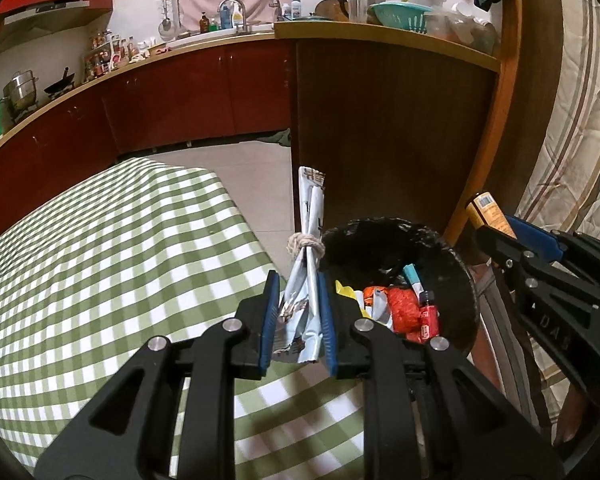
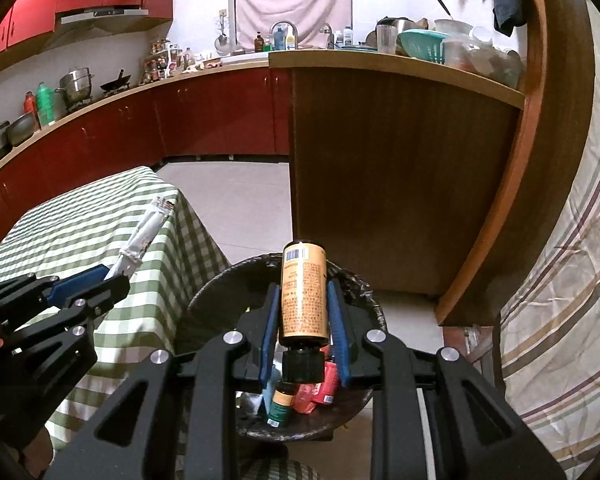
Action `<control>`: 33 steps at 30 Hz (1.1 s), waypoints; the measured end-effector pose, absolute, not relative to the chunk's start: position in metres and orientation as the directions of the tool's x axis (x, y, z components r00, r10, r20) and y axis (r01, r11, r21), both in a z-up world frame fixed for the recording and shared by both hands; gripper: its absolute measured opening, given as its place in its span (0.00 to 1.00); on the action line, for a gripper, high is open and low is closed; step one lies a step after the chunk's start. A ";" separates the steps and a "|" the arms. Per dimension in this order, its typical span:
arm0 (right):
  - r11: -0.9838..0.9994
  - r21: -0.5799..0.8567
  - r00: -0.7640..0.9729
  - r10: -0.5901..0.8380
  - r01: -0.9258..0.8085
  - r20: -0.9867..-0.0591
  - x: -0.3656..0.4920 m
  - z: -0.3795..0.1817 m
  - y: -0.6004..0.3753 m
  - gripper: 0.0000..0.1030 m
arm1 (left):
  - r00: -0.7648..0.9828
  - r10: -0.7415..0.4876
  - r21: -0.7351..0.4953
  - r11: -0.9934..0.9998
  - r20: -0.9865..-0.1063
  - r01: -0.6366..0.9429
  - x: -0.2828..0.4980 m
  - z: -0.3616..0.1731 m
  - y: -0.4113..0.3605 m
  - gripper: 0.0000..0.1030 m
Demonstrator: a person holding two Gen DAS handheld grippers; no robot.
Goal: Collect trash
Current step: 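Carry the white paper and orange-brown bottle over the black bin, then open both tools over the black bin to drop the items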
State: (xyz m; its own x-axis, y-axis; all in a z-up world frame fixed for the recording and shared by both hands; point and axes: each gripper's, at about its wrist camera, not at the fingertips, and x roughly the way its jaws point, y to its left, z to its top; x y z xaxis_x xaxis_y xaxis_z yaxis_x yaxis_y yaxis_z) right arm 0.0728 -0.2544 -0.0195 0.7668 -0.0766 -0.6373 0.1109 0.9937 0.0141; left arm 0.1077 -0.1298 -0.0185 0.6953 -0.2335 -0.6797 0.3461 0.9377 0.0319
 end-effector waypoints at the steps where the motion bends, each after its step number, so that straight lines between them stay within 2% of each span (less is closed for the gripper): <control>1: 0.994 0.017 0.766 -0.076 0.112 -0.638 0.074 -0.020 -0.256 0.24 | 0.694 -0.235 0.032 0.937 -0.680 0.348 0.107 -0.019 -0.130 0.19; 33: 0.989 0.053 0.762 -0.073 0.140 -0.643 0.092 -0.031 -0.276 0.24 | 0.674 -0.243 0.046 0.924 -0.698 0.381 0.131 -0.035 -0.164 0.20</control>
State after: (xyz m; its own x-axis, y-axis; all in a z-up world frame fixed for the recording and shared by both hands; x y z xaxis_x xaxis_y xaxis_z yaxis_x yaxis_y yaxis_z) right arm 0.0924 -0.2755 -0.0313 0.7622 -0.0734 -0.6431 0.1403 0.9887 0.0534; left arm 0.1315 -0.1638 -0.0353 0.6738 -0.2428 -0.6979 0.3808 0.9235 0.0463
